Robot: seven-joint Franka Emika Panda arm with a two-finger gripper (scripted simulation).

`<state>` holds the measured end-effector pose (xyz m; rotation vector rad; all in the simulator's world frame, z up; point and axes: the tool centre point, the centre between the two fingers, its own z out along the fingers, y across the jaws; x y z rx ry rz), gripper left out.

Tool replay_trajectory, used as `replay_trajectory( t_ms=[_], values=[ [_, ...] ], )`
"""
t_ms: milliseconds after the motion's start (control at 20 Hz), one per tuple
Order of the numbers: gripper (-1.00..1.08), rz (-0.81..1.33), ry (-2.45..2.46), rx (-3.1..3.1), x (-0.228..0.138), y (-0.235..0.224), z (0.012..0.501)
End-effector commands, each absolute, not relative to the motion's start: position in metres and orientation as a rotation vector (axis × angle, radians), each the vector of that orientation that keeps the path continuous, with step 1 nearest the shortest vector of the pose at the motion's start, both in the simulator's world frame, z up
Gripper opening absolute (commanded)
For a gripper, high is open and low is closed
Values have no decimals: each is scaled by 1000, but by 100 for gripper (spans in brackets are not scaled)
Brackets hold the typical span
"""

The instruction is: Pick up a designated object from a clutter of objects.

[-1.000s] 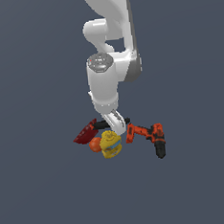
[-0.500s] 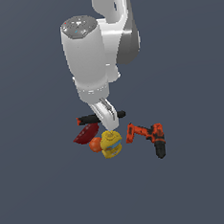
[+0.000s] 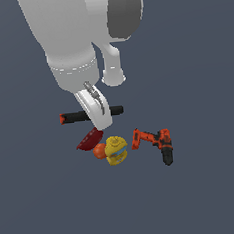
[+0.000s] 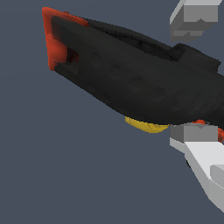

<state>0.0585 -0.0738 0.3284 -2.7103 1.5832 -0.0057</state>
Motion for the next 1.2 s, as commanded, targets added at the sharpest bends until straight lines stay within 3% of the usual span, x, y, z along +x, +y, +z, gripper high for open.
replay_trajectory(
  t_ms=[0, 600, 1150],
  values=[
    [-100, -6, 1583, -2710, 65, -80, 348],
    [-100, -2, 1585, -2712, 93, -101, 417],
    [-100, -1, 1586, -2712, 106, -110, 445]
  ],
)
